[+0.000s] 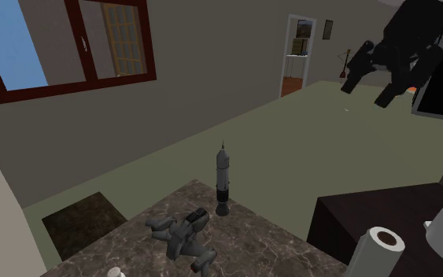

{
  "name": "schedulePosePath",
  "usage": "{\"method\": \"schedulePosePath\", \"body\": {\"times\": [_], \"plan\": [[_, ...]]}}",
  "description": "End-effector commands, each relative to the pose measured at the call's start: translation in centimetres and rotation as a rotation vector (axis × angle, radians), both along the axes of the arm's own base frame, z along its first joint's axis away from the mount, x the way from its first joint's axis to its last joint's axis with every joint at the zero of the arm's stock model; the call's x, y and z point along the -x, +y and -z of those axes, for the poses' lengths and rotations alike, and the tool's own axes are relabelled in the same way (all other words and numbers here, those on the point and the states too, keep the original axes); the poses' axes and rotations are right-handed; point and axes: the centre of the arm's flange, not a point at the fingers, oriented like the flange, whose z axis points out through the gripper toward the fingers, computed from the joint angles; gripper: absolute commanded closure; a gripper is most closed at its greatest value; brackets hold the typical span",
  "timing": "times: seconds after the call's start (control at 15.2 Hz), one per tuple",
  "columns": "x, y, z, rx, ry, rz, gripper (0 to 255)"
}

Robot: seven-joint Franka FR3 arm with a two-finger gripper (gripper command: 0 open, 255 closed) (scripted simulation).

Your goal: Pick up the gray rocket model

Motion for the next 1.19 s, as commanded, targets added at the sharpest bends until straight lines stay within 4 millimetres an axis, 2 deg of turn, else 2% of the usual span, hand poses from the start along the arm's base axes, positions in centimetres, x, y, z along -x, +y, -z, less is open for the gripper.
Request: {"method": "schedulePosePath", "body": {"times": [0.0,0.53,1.12], "plan": [[0.4,-1.8,2.4,-0.004,-0.059,-0.016,0],[0.5,-8.4,12.6,-0.024,-0.270,-0.068,0],[-2.4,-15.5,23.9,-0.047,-0.507,-0.128,0]]}}
